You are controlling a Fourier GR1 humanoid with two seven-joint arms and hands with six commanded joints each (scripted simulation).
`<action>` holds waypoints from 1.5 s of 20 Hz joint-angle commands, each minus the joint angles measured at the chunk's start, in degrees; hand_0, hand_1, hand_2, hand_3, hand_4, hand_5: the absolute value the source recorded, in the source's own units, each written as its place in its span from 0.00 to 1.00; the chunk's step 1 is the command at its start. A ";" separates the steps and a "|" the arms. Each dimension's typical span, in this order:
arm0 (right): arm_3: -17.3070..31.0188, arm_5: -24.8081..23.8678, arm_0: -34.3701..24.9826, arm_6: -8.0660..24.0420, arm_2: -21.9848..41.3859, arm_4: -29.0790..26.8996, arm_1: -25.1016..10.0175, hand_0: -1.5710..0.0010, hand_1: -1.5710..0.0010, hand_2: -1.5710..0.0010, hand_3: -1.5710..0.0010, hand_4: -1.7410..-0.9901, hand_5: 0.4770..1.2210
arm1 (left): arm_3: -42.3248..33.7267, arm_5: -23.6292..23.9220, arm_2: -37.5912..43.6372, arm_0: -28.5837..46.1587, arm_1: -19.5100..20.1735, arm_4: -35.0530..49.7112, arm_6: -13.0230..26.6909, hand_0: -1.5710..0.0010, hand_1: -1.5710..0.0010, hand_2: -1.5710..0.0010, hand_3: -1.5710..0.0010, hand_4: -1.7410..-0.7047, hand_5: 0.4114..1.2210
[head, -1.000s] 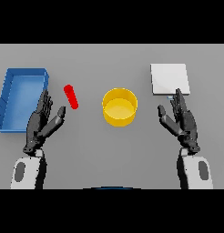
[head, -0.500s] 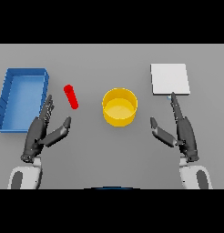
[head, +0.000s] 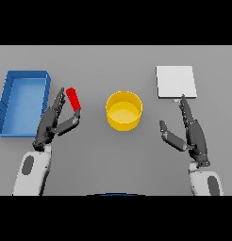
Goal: Pick up the red beaker and tilt it to pour out 1 green nut into yellow bowl. Pick up the yellow bowl and place it on the metallic measuring scale.
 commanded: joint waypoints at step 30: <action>-0.39 0.10 -0.40 0.35 -0.12 -0.43 0.36 1.00 1.00 1.00 1.00 0.60 0.28 | 29.46 6.72 7.45 -21.15 -3.57 -2.29 -11.37 0.19 0.18 0.18 0.18 0.28 0.89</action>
